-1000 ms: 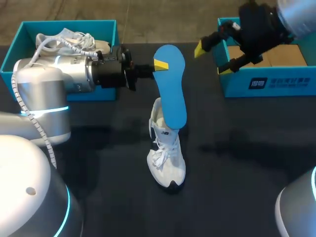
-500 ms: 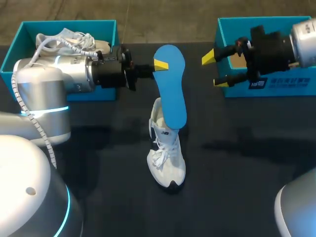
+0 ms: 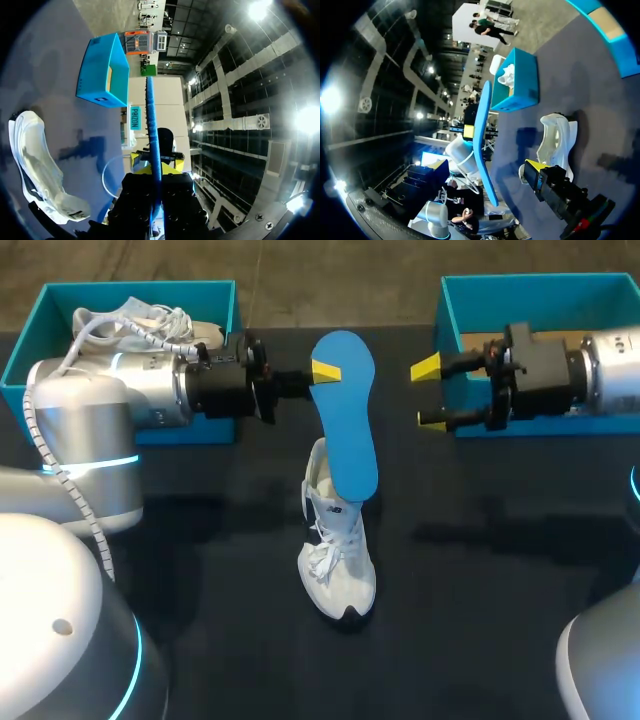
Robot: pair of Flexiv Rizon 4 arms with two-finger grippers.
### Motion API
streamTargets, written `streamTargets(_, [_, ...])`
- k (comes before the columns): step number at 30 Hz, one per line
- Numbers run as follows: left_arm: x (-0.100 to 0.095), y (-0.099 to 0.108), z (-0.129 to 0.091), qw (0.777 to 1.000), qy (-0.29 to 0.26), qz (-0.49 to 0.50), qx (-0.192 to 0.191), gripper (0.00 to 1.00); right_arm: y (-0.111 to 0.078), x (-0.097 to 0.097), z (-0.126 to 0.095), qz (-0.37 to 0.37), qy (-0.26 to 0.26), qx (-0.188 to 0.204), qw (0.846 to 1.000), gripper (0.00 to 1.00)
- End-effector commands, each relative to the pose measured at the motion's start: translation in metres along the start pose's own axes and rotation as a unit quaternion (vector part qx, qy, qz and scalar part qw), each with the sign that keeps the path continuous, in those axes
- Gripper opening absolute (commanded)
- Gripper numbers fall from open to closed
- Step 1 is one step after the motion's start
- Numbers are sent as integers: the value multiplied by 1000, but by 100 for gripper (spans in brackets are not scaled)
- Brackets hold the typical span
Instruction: Take the shoe out of the shoebox, open the shoe tongue, remove and reinsert the insole, then place the shoe into the shoebox
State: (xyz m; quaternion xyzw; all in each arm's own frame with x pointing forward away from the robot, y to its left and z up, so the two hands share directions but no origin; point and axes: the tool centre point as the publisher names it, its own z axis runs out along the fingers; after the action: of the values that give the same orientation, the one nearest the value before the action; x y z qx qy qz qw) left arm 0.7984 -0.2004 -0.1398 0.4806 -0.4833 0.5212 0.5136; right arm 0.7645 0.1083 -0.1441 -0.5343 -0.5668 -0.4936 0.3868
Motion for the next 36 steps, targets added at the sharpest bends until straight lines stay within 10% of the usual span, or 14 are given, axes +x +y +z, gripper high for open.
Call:
streamTargets(1, [1, 0, -1, 1000, -1, 0, 0, 0, -1, 2, 4, -6, -7, 10, 1000, 100])
streamTargets(13, [1, 0, -1, 1000, -1, 0, 0, 0, -1, 2, 4, -6, -7, 10, 1000, 100])
streamTargets(20, [3, 4, -11, 973, 39, 225, -33, 0, -1, 2, 4, -6, -7, 10, 1000, 100])
streamTargets(36, [12, 3, -18, 709, 70, 701, -41, 0, -1, 2, 4, -6, -7, 10, 1000, 100])
